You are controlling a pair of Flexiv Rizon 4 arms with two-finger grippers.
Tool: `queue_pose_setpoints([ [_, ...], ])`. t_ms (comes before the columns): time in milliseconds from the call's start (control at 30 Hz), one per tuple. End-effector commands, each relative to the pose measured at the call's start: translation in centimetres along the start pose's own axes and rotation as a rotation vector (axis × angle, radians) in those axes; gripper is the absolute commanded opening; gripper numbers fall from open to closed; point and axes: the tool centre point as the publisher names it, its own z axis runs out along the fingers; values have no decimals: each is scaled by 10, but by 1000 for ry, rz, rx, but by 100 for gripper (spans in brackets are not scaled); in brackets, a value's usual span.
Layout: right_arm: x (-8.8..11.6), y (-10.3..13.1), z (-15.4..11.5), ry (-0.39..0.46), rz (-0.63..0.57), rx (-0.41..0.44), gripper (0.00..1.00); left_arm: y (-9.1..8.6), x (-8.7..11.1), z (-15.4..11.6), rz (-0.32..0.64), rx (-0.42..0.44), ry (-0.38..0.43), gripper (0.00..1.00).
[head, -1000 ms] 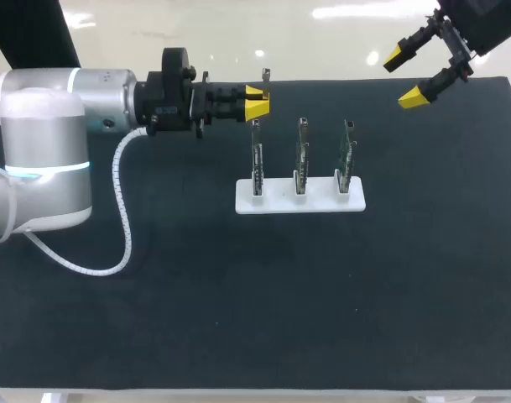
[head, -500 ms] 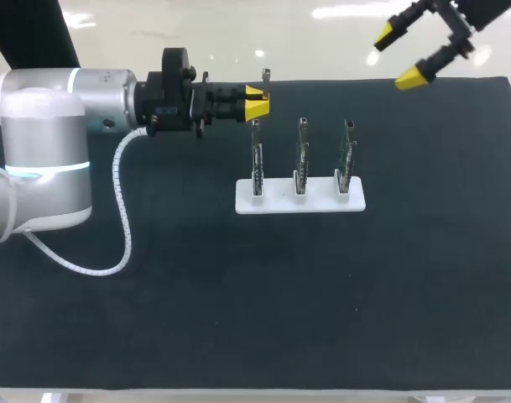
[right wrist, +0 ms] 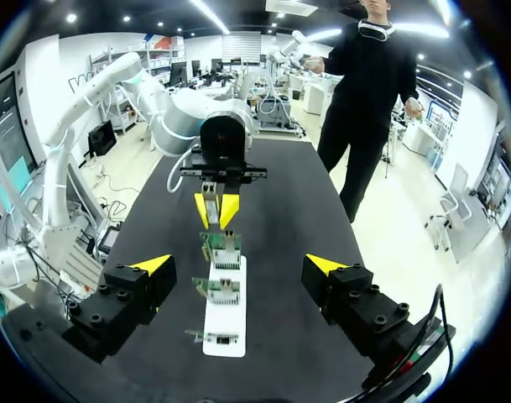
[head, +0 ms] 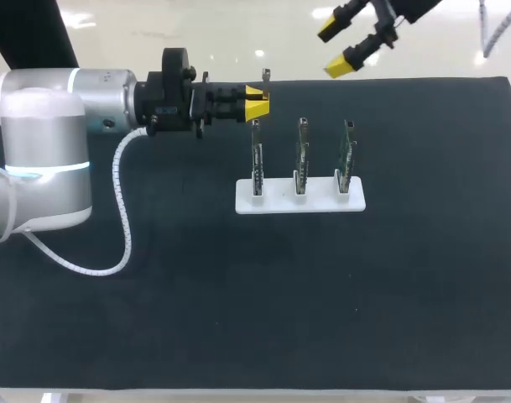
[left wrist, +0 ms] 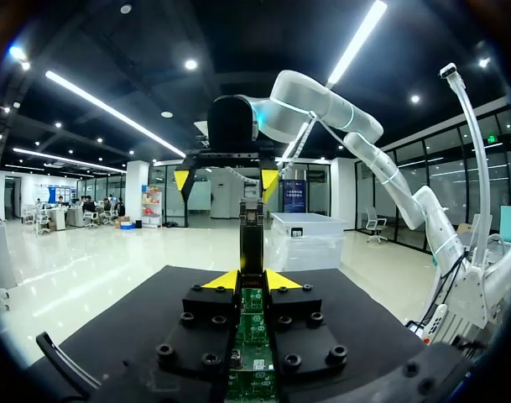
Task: Pick up the optical module with the left hand, and insert it into the network port with the right hand.
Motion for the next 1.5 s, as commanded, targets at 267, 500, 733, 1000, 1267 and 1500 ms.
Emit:
queue_pose_setpoints([
  [267,-26,7,28,-2,23,29,100,-2,0,0,2,-5,-1,0],
  [500,-37,16,42,-18,55,49,100,-2,0,0,2,-5,-1,0],
  [733,-42,23,53,-23,67,75,100,-2,0,0,2,-5,-1,0],
  [1000,-45,25,62,-16,56,80,100,-2,0,0,2,-5,-1,0],
  [1267,-51,27,67,-22,60,82,100,-2,0,0,2,-5,-1,0],
  [1500,-54,27,69,-17,59,83,100,-2,0,0,2,-5,-1,0],
])
